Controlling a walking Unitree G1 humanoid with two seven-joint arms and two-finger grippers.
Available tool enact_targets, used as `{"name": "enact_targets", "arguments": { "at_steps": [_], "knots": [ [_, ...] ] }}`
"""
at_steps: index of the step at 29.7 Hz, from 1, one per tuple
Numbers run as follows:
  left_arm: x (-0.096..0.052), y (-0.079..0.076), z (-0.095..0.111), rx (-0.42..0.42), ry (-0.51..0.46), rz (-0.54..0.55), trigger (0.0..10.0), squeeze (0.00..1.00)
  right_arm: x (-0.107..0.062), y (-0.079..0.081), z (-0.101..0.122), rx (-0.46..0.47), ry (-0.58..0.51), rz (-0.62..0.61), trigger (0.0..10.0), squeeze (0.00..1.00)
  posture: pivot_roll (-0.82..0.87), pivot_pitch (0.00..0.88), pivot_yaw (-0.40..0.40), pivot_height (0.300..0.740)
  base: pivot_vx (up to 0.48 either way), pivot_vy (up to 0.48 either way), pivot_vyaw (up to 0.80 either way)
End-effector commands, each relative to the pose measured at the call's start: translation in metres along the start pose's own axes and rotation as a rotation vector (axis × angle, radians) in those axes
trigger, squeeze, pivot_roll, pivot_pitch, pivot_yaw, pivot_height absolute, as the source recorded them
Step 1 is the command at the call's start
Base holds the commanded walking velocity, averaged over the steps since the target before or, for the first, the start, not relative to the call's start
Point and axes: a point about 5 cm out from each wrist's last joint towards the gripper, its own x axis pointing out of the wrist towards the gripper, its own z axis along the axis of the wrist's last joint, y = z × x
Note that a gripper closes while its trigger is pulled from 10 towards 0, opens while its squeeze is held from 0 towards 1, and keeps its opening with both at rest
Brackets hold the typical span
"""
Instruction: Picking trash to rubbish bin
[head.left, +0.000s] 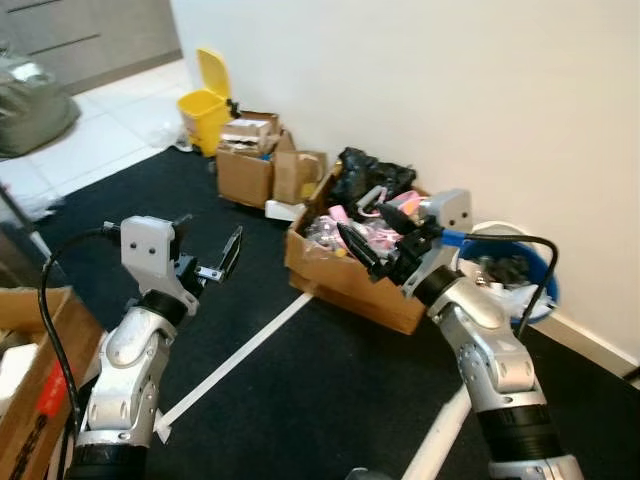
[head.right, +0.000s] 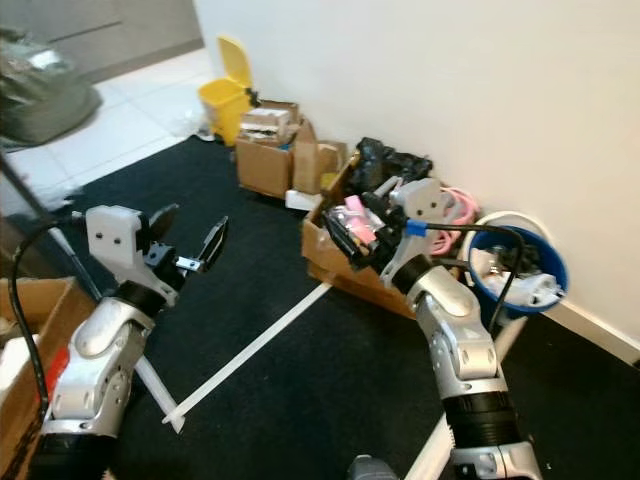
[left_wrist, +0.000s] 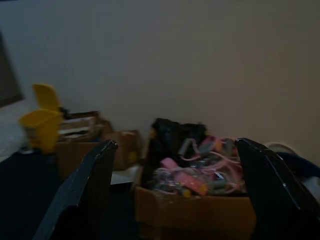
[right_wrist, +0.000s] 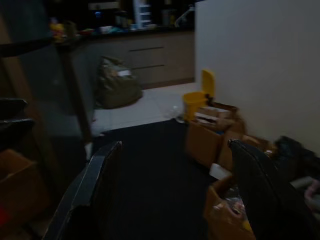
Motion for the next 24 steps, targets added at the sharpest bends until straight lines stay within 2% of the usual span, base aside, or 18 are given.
{"name": "enact_targets", "arguments": {
  "at_steps": [1, 4, 11, 24],
  "knots": [
    [-0.0004, 0.0023, -0.0011, 0.013, 0.019, -0.003, 10.0, 0.0, 0.002, 0.0018, -0.0033, 0.025, 0.018, 0.012, 10.0, 0.0, 0.05, 0.0, 0.027, 0.74, 0.0, 0.0, -0.79],
    [0.0011, 0.0, -0.0017, 0.019, 0.021, -0.015, 10.0, 0.0, 0.0022, 0.0019, -0.0027, 0.031, 0.019, 0.023, 10.0, 0.0, 0.05, 0.0, 0.032, 0.74, 0.0, 0.0, -0.79],
    [0.0054, 0.0, -0.0028, 0.019, 0.018, -0.014, 10.0, 0.0, -0.0012, -0.0012, -0.0057, -0.025, 0.049, 0.026, 10.0, 0.0, 0.03, 0.0, 0.021, 0.74, 0.0, 0.0, -0.79],
    [0.0086, -0.0007, -0.0014, 0.025, 0.015, -0.019, 10.0, 0.0, -0.0006, -0.0005, -0.0066, 0.001, 0.056, 0.044, 10.0, 0.0, 0.03, 0.0, 0.02, 0.74, 0.0, 0.0, -0.79]
  ]
}}
